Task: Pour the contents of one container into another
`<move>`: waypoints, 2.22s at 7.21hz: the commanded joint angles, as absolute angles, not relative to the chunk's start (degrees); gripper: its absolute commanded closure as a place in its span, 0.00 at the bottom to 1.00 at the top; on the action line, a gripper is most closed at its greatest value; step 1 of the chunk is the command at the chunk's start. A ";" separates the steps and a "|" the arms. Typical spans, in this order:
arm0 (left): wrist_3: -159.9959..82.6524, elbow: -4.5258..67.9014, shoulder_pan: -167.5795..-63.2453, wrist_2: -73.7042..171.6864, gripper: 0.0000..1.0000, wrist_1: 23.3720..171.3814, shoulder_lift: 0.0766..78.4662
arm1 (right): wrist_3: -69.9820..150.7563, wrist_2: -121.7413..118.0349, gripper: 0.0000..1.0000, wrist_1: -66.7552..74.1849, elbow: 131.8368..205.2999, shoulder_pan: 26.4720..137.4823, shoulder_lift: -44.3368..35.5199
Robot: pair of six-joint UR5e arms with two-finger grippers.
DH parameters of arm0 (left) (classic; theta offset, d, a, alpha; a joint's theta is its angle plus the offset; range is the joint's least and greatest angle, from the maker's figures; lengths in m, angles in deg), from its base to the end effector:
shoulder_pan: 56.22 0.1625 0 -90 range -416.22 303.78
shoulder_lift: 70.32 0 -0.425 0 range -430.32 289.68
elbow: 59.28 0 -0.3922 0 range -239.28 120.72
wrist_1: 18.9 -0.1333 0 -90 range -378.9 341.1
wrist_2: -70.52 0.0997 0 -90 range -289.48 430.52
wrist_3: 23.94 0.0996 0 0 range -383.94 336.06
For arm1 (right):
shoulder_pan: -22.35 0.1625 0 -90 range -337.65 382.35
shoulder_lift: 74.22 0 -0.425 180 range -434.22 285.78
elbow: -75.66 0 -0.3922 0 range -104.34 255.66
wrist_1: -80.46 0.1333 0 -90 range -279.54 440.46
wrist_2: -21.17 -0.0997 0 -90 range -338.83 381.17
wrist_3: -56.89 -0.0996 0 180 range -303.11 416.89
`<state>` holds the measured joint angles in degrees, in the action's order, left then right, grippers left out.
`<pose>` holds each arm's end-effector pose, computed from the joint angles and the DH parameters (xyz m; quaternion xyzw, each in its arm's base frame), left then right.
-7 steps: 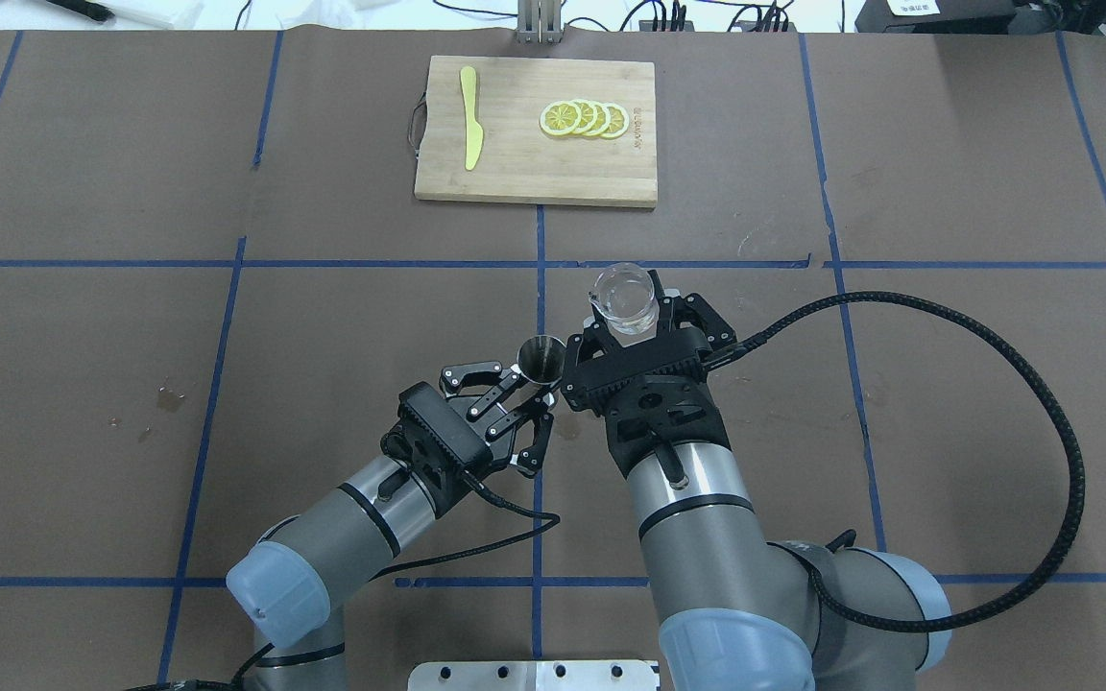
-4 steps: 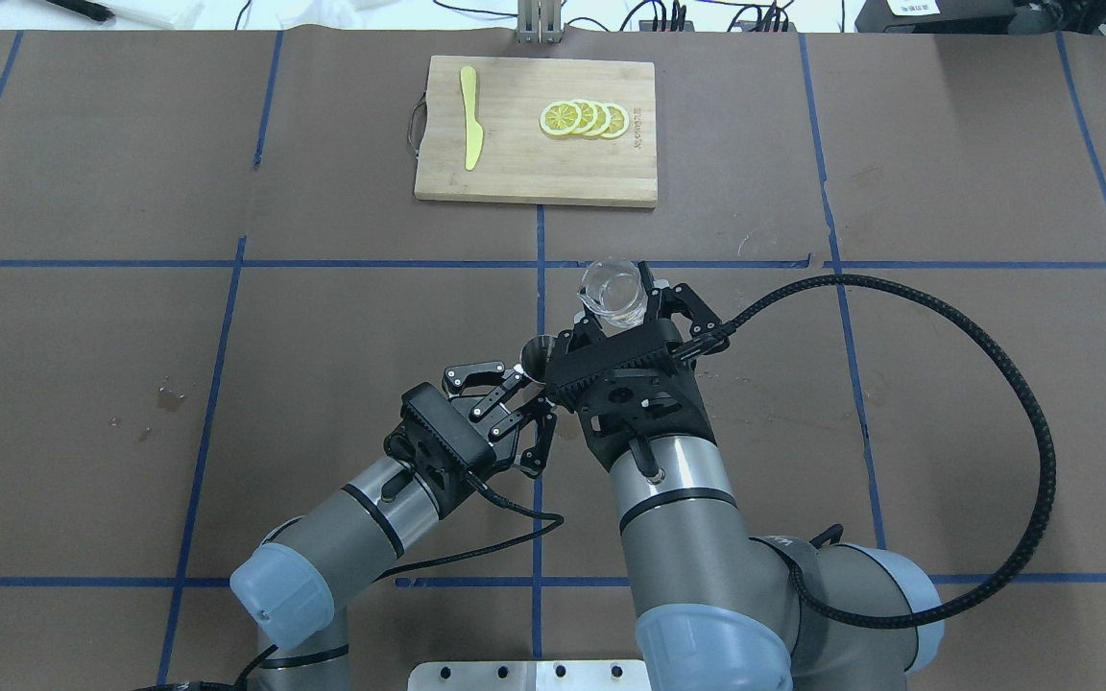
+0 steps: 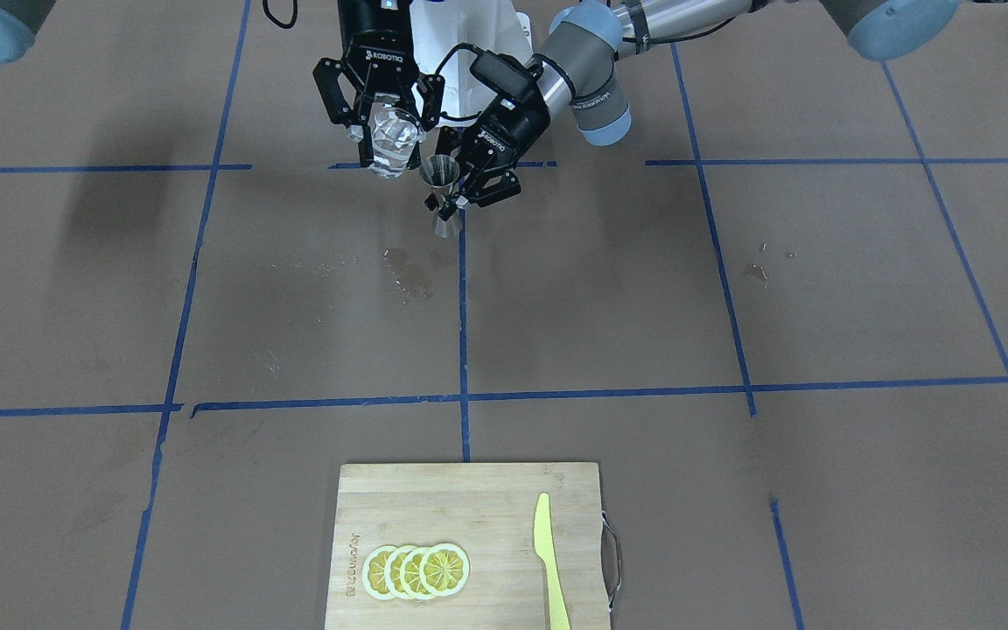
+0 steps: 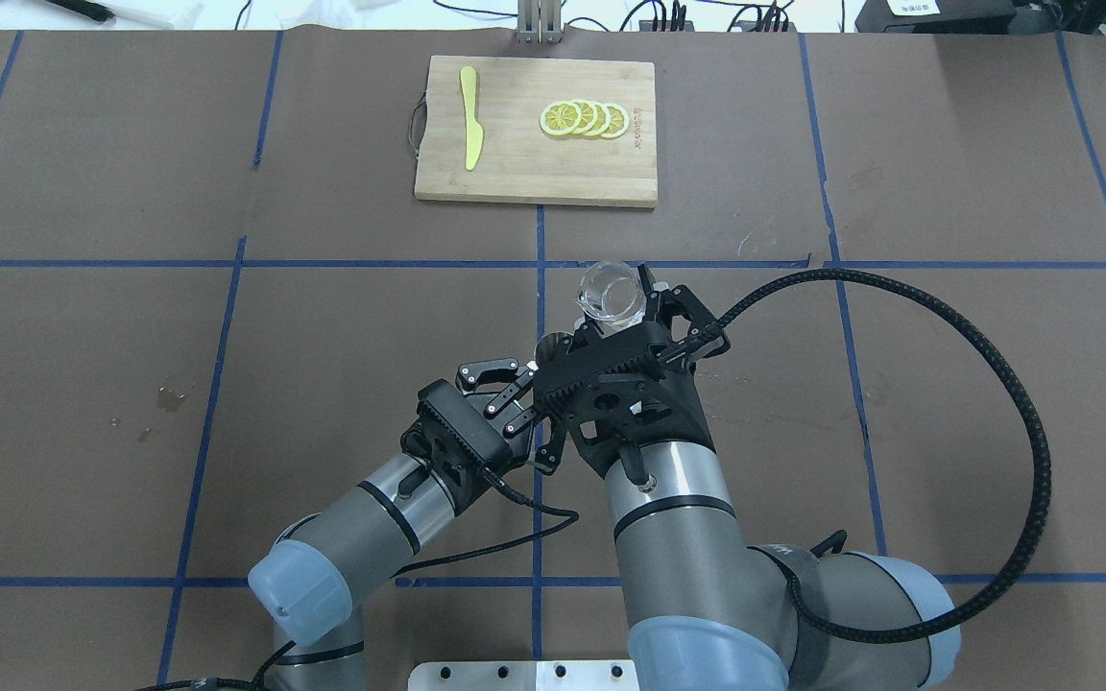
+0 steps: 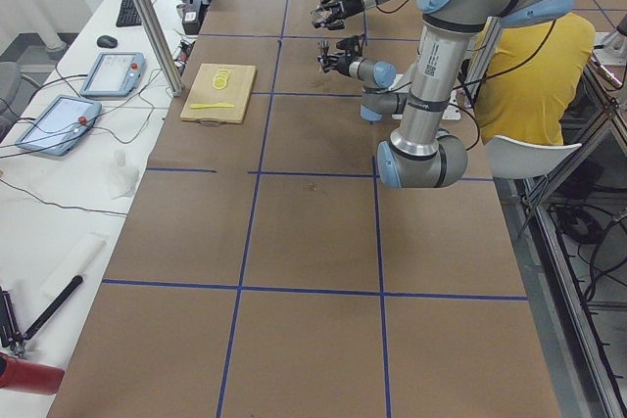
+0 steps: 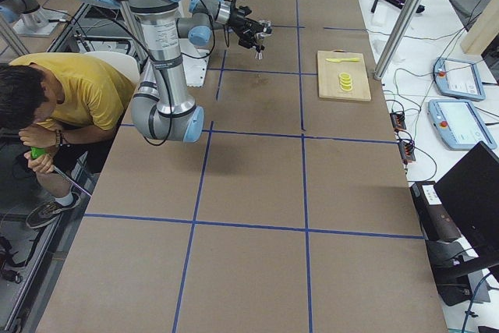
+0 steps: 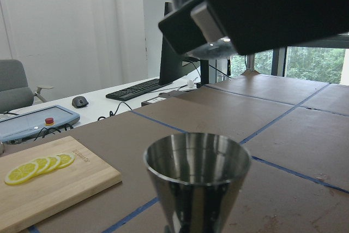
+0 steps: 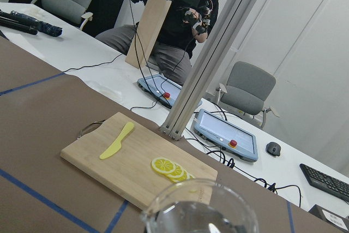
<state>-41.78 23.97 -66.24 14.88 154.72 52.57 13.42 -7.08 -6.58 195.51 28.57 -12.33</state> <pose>0.5840 -0.2956 0.2250 0.6417 0.4773 0.0767 0.5955 -0.4711 -0.2737 0.1407 0.5896 -0.1933 -0.0107 0.7842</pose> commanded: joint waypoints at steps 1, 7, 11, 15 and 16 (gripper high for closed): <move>-41.78 22.73 -66.41 14.98 1.00 154.68 53.25 | 14.52 -7.22 1.00 -10.67 197.56 28.06 -12.43; -41.78 21.49 -66.59 14.98 1.00 154.51 54.92 | 19.70 -7.22 1.00 -10.86 197.13 26.92 -12.43; -41.87 21.49 -66.59 14.98 1.00 154.51 55.01 | 23.40 -7.22 1.00 -13.21 196.86 26.83 -13.21; -41.96 21.49 -66.59 14.98 1.00 154.51 55.01 | 27.34 -7.13 1.00 -14.90 196.95 27.18 -13.75; -41.96 21.49 -66.50 14.98 1.00 154.51 55.01 | 27.97 -7.13 1.00 -14.90 196.86 27.35 -13.66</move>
